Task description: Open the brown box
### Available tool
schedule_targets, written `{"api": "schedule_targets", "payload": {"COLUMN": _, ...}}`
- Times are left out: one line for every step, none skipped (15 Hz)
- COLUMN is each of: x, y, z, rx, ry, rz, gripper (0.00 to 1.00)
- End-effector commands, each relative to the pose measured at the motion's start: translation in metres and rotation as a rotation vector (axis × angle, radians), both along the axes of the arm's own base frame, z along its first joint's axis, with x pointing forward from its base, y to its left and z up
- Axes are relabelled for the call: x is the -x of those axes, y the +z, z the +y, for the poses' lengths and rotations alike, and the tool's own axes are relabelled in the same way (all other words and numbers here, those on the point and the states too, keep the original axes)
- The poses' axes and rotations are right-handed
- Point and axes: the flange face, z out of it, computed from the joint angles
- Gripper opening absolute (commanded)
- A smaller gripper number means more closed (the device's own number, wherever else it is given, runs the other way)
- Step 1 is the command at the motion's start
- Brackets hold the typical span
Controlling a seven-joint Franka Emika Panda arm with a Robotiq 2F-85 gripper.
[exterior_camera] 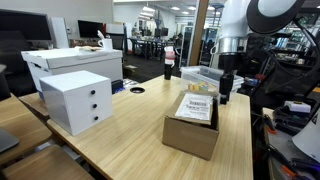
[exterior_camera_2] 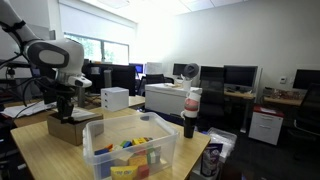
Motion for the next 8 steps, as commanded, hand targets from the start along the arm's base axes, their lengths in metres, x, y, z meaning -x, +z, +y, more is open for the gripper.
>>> {"api": "schedule_targets", "payload": {"x": -0.002, "y": -0.0061, "z": 0.0053, "rx": -0.004, "ry": 0.024, "rz": -0.013, "gripper": 0.27}}
{"api": "schedule_targets", "payload": {"x": -0.0023, "y": -0.006, "z": 0.0055, "rx": -0.004, "ry": 0.028, "rz": -0.015, "gripper": 0.19}}
{"api": "schedule_targets", "payload": {"x": -0.0024, "y": -0.0063, "z": 0.0058, "rx": -0.003, "ry": 0.028, "rz": -0.016, "gripper": 0.15}}
{"api": "schedule_targets", "payload": {"x": -0.0027, "y": -0.0061, "z": 0.0059, "rx": -0.003, "ry": 0.029, "rz": -0.018, "gripper": 0.08}}
{"api": "schedule_targets", "payload": {"x": -0.0038, "y": -0.0051, "z": 0.0062, "rx": -0.006, "ry": 0.035, "rz": -0.027, "gripper": 0.01}}
{"api": "schedule_targets", "payload": {"x": -0.005, "y": -0.0037, "z": 0.0065, "rx": -0.006, "ry": 0.036, "rz": -0.039, "gripper": 0.0}}
{"api": "schedule_targets", "payload": {"x": -0.0066, "y": -0.0028, "z": 0.0063, "rx": -0.008, "ry": 0.033, "rz": -0.051, "gripper": 0.0}}
{"api": "schedule_targets", "payload": {"x": -0.0082, "y": -0.0019, "z": 0.0064, "rx": -0.012, "ry": 0.032, "rz": -0.064, "gripper": 0.0}}
